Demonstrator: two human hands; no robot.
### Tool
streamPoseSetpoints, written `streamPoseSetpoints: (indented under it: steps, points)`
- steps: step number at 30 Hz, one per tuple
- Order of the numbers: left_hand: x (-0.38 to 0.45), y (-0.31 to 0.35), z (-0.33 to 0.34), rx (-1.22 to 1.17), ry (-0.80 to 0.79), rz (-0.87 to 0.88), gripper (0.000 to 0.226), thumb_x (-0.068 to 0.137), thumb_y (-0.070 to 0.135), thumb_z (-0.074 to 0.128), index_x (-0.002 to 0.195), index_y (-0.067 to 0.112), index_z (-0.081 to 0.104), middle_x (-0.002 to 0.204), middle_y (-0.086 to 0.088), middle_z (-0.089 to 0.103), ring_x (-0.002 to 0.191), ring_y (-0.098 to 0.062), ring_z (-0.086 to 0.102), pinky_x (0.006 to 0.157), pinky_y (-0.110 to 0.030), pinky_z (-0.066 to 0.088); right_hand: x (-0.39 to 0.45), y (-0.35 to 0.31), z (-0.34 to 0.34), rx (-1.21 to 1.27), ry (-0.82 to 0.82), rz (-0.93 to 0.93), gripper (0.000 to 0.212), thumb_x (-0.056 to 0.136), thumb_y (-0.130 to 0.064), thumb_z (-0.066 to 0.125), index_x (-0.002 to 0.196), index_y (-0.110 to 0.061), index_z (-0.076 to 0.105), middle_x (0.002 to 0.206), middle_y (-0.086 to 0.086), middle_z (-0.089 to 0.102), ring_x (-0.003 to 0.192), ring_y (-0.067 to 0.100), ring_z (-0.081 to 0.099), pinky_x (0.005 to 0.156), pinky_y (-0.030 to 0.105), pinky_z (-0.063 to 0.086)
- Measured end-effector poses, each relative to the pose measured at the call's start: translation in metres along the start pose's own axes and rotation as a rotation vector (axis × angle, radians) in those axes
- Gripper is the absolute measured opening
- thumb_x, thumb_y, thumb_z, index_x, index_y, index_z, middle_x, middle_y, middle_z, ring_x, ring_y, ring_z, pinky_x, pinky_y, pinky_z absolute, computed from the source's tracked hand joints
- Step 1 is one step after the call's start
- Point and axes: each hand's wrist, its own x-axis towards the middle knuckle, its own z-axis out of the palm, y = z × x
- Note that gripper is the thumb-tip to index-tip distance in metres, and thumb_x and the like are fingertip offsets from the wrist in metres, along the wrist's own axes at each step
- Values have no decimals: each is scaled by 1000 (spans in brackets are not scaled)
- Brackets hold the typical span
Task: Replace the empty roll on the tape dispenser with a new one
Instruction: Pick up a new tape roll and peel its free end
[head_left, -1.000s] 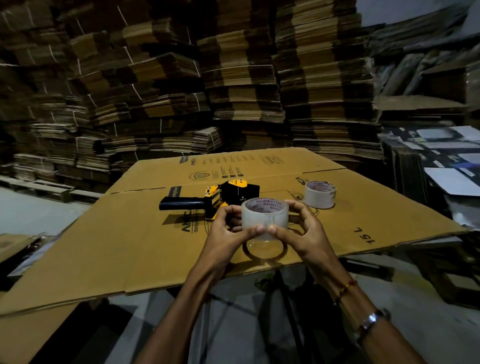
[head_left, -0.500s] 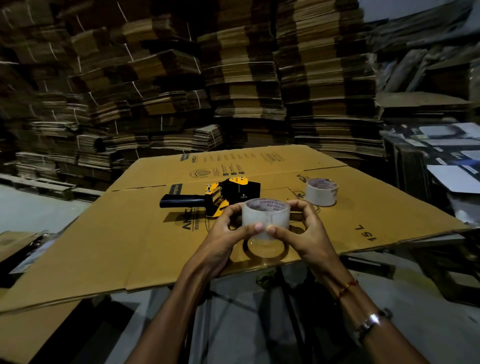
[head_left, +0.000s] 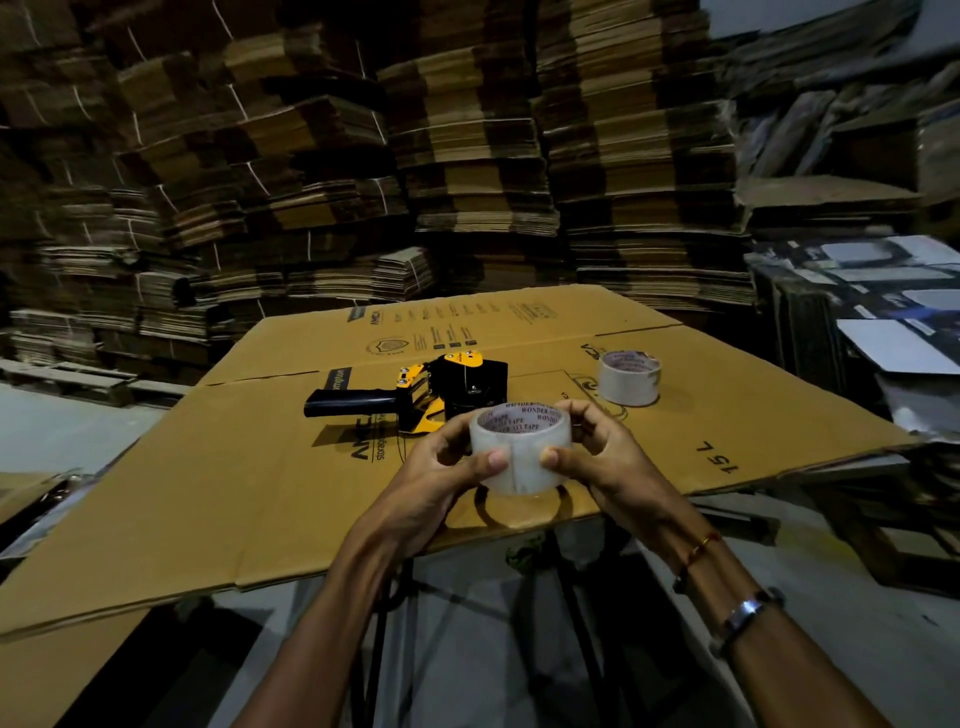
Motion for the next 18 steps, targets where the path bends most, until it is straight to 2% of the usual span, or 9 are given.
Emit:
streamPoseSetpoints:
  steps: [3, 6, 9, 12, 15, 17, 18]
  points:
    - [1, 1, -1, -52, 8, -53, 97, 48, 36, 98, 134, 16, 59, 134, -8, 64, 121, -25, 64, 92, -33, 56, 1, -6, -3, 112, -101, 52, 99, 39, -45, 99, 121, -11, 54, 128, 18, 62, 117, 29, 62, 94, 46, 54]
    - [1, 2, -1, -79, 6, -83, 106, 43, 38, 99, 138, 18, 56, 135, -6, 62, 119, -21, 65, 93, -33, 56, -1, -7, 0, 145, -57, 54, 100, 32, -47, 100, 114, -12, 54, 117, 13, 63, 108, 24, 63, 88, 41, 56]
    - [1, 2, 0, -61, -4, -84, 109, 44, 44, 98, 140, 21, 52, 139, -4, 58, 121, -19, 63, 95, -33, 55, -4, -3, 3, 55, 54, 1, 82, 38, -45, 98, 102, -15, 56, 106, 9, 62, 99, 21, 61, 81, 43, 54]
    - [0, 1, 3, -7, -4, -79, 121, 42, 47, 98, 146, 23, 40, 139, -4, 55, 116, -15, 65, 92, -29, 55, -8, -1, 10, -85, 136, -83, 59, 51, -32, 96, 91, -15, 55, 89, 4, 59, 83, 16, 58, 64, 31, 53]
    - [2, -1, 3, 32, 37, -59, 122, 39, 44, 99, 144, 25, 41, 139, -5, 56, 119, -19, 64, 95, -32, 55, -13, 5, 20, -148, 164, -185, 44, 59, -33, 88, 83, -16, 54, 75, -1, 54, 70, 12, 50, 59, 26, 48]
    - [3, -2, 2, 11, 86, -34, 117, 37, 42, 100, 140, 25, 46, 139, -7, 57, 122, -23, 62, 96, -34, 55, -15, 5, 22, -132, 152, -184, 42, 62, -31, 87, 87, -15, 57, 80, -2, 58, 73, 10, 56, 60, 24, 52]
    - [3, -3, 1, -8, 100, -28, 116, 37, 41, 100, 139, 24, 48, 138, -8, 57, 123, -25, 61, 95, -35, 55, -14, 3, 20, -111, 134, -155, 47, 63, -30, 89, 94, -13, 59, 90, 1, 63, 82, 11, 61, 65, 26, 56]
